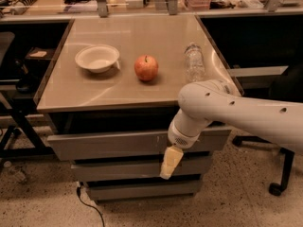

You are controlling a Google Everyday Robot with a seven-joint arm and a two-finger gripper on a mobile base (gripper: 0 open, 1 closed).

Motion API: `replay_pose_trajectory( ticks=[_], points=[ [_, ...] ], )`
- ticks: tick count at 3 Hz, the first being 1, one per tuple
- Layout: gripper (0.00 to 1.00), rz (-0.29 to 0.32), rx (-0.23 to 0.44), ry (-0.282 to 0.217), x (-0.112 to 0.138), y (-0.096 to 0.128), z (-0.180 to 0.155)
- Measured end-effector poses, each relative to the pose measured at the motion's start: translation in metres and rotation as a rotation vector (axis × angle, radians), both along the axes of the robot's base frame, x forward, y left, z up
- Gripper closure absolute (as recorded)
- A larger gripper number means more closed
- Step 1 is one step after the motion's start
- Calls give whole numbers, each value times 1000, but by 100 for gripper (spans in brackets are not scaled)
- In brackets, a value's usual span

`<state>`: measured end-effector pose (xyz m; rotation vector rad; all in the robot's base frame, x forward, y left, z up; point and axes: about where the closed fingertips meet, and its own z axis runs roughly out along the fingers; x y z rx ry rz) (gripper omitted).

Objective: Open top drawer

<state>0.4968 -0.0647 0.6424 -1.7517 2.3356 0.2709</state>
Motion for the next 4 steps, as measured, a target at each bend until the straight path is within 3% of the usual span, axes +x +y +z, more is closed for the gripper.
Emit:
replay_pose_trajectory(
  ticks=[2, 3, 4],
  points=[
    [0, 37, 41, 123, -82, -16, 26],
    [0, 10, 82, 174, -119, -16, 39],
    [0, 12, 83, 173, -118, -16, 39]
  ],
)
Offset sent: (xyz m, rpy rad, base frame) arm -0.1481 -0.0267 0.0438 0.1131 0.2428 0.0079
